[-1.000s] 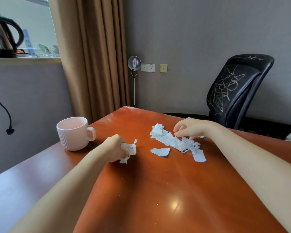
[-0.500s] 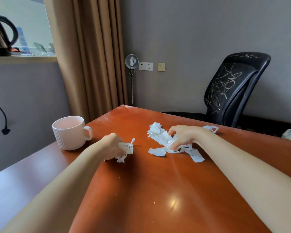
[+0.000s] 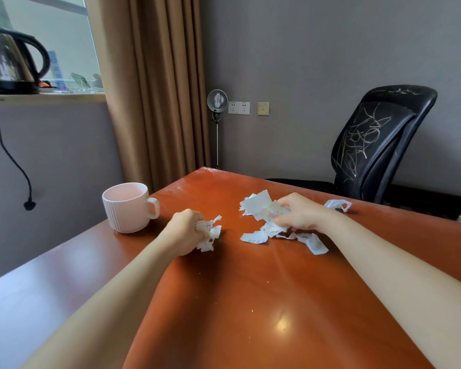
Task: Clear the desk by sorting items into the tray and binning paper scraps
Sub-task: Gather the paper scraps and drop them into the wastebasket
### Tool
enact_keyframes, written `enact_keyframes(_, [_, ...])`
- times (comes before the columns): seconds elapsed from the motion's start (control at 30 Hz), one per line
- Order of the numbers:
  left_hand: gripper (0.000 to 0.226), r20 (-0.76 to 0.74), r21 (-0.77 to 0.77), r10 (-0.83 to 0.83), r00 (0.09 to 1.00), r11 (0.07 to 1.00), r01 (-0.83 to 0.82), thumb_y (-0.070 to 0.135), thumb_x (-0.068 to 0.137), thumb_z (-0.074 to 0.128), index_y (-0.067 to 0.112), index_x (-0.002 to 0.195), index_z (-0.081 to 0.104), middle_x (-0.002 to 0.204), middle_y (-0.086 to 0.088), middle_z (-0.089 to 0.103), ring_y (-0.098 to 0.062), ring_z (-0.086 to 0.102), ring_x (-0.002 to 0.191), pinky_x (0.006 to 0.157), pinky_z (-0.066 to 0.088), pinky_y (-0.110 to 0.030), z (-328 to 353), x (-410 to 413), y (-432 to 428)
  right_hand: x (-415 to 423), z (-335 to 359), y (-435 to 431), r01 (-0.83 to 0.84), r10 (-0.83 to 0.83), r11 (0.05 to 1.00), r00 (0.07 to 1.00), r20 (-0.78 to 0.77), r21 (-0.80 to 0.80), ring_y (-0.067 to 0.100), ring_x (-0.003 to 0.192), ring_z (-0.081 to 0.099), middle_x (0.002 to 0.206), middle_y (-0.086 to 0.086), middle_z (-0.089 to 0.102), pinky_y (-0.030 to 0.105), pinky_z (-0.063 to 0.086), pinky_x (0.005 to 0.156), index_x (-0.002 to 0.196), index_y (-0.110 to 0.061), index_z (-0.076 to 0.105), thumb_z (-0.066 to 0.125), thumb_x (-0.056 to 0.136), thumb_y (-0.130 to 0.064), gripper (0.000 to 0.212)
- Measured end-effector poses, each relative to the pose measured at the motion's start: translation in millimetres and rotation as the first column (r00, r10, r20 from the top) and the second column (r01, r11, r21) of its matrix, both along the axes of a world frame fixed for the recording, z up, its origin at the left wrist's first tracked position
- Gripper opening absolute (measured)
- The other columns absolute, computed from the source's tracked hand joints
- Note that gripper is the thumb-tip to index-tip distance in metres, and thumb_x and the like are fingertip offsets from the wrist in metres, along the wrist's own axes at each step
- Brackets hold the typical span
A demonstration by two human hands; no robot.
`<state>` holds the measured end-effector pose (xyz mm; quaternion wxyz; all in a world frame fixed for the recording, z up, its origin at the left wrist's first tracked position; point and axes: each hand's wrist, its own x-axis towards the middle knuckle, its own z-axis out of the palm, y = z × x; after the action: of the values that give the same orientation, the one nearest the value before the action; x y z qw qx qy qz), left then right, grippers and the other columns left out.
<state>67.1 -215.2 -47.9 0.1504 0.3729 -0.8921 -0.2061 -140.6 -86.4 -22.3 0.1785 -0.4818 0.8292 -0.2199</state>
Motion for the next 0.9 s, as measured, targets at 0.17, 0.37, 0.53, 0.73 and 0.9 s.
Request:
enact_keyframes(0.17, [0.034, -0.226, 0.052, 0.022, 0.974, 0.999, -0.011, 0.014, 0.085, 0.065, 0.021, 0.057, 0.048, 0.059, 0.005, 0.048, -0.010, 0.044, 0.057, 0.047, 0.030, -0.016, 12.2, 12.3, 12.3, 11.1, 20.0, 6.6, 0.030, -0.015, 0.982, 0.997, 0.081, -0.187, 0.024, 0.090, 0.061, 0.102, 0.008, 0.064, 0.030, 0.047, 0.074, 0.114, -0.011, 0.063, 0.059, 0.092, -0.020, 0.025])
enact_keyframes(0.37, [0.026, -0.432, 0.149, 0.047, 0.901, 0.989, 0.020, 0.016, 0.083, 0.068, 0.012, 0.060, 0.056, 0.058, 0.002, 0.056, -0.003, 0.049, 0.047, 0.041, 0.035, -0.009, 55.6, 39.1, 19.2, 46.0, 49.4, -0.6, -0.001, 0.061, 0.947, 0.982, 0.178, -0.322, 0.017, 0.092, 0.058, 0.110, 0.007, 0.062, 0.025, 0.047, 0.073, 0.112, -0.010, 0.062, 0.059, 0.092, -0.020, 0.022])
enact_keyframes(0.53, [0.019, -0.517, 0.253, 0.107, 0.849, 0.967, 0.032, 0.018, 0.078, 0.070, 0.001, 0.072, 0.063, 0.064, -0.008, 0.061, -0.006, 0.055, 0.050, 0.054, 0.043, -0.018, 81.8, 79.0, 20.5, 95.6, 74.8, -12.8, -0.087, 0.175, 0.923, 0.963, 0.206, -0.376, 0.017, 0.096, 0.058, 0.114, 0.003, 0.060, 0.020, 0.048, 0.068, 0.116, -0.015, 0.059, 0.058, 0.093, -0.022, 0.025])
enact_keyframes(0.73, [0.017, -0.453, 0.178, 0.175, 0.874, 0.979, -0.103, 0.010, 0.080, 0.067, -0.001, 0.069, 0.059, 0.061, -0.006, 0.050, -0.010, 0.043, 0.051, 0.050, 0.034, -0.019, 88.8, 152.7, 5.7, 165.0, 84.1, -35.2, -0.225, 0.329, 0.889, 0.920, 0.214, -0.399, 0.012, 0.089, 0.057, 0.098, -0.005, 0.059, 0.022, 0.050, 0.073, 0.107, -0.019, 0.058, 0.059, 0.092, -0.018, 0.015])
enact_keyframes(0.9, [0.019, -0.344, 0.177, 0.245, 0.906, 0.965, -0.194, 0.019, 0.081, 0.067, 0.007, 0.067, 0.060, 0.063, 0.000, 0.055, -0.013, 0.045, 0.058, 0.057, 0.033, -0.024, 85.8, 230.1, 1.8, 233.3, 76.5, -63.6, -0.339, 0.458, 0.859, 0.843, 0.281, -0.384, 0.024, 0.073, 0.057, 0.083, 0.008, 0.063, 0.039, 0.047, 0.066, 0.096, -0.010, 0.068, 0.061, 0.089, -0.010, 0.009])
